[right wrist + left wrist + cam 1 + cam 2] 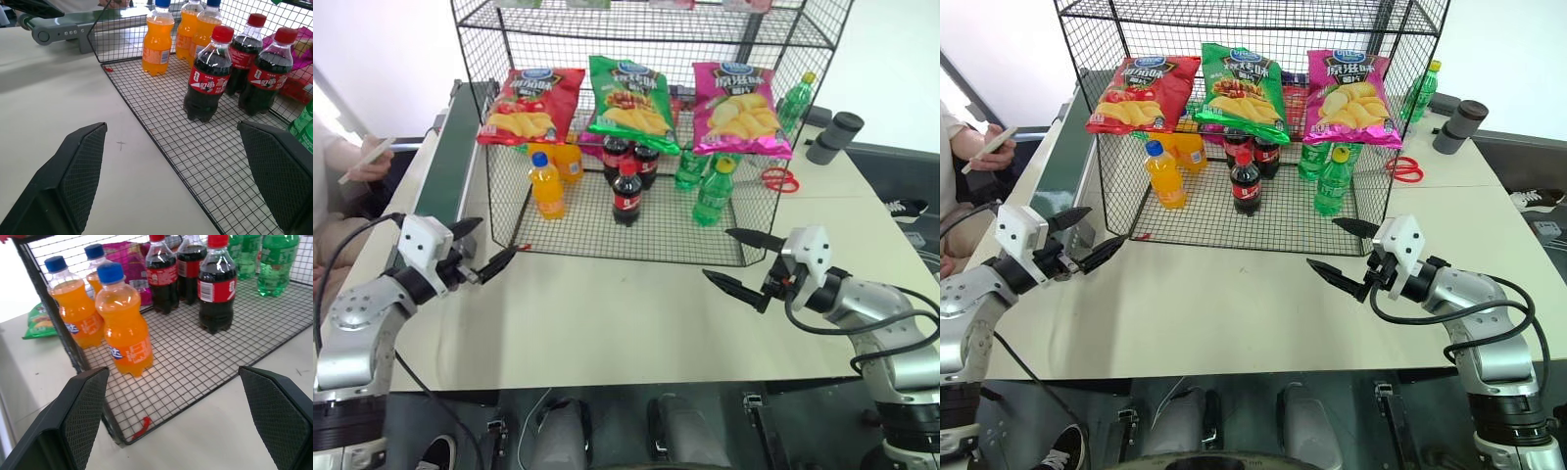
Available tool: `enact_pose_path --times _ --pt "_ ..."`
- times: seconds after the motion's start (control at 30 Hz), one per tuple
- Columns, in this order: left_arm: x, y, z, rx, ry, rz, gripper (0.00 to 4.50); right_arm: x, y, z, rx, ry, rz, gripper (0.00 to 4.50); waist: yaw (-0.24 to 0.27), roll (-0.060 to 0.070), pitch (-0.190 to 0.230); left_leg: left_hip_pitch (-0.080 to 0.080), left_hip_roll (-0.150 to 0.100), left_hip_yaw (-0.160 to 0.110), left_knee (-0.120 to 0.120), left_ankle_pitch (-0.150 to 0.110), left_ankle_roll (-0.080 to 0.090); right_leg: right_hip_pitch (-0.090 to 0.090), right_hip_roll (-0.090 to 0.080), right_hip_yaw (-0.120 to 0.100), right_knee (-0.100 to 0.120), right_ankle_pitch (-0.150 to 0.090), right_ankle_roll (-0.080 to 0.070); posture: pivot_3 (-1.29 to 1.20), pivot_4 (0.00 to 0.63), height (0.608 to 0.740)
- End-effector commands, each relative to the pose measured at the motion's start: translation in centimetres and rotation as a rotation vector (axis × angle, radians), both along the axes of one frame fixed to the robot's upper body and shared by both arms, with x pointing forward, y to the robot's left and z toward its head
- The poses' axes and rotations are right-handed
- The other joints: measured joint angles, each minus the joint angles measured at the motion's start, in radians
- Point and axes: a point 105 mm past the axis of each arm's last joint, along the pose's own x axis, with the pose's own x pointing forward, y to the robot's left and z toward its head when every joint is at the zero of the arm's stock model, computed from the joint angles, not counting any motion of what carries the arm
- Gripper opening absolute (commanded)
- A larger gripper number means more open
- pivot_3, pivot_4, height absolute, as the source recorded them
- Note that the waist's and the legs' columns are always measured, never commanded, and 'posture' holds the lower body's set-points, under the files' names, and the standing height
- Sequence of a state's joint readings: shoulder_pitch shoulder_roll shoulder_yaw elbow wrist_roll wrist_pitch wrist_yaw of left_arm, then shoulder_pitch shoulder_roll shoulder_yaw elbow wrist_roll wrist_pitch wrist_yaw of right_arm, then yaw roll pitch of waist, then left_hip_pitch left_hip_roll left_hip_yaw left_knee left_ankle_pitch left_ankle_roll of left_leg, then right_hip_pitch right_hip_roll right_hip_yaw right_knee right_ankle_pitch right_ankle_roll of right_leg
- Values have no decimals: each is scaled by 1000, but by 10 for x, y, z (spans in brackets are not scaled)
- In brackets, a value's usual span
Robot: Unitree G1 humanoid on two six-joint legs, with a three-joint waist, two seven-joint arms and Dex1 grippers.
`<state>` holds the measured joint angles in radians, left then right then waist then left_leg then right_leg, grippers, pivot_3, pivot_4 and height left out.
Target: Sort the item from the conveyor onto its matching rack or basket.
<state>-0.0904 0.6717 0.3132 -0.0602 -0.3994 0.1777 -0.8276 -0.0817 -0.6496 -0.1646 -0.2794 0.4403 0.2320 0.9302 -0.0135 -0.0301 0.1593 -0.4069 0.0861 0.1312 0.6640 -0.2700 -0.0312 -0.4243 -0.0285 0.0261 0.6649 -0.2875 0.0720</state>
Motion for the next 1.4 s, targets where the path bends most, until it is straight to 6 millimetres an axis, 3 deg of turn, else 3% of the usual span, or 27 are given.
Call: enact_pose_path --times 0.03,0.2,0.47,1.4 --pt "-1 0 4 39 -26 -7 4500 -2 0 7 -13 -34 6 4446 0 0 0 0 0 0 0 0 0 0 0 0 0 0 0 0 150 740" --pt "2 3 5 57 -44 12 4500 -3 -2 6 -28 -38 -2 4446 0 0 0 0 0 0 0 0 0 0 0 0 0 0 0 0 150 740" --pt "-5 -5 6 75 -55 -96 4500 -2 -2 5 -34 -38 3 4446 0 0 0 0 0 0 0 0 0 0 0 0 0 0 0 0 150 740" --pt "-4 -11 -1 115 -58 -84 4500 0 0 0 -65 -52 4 4446 0 0 0 0 0 0 0 0 0 0 0 0 1 0 0 0 150 740"
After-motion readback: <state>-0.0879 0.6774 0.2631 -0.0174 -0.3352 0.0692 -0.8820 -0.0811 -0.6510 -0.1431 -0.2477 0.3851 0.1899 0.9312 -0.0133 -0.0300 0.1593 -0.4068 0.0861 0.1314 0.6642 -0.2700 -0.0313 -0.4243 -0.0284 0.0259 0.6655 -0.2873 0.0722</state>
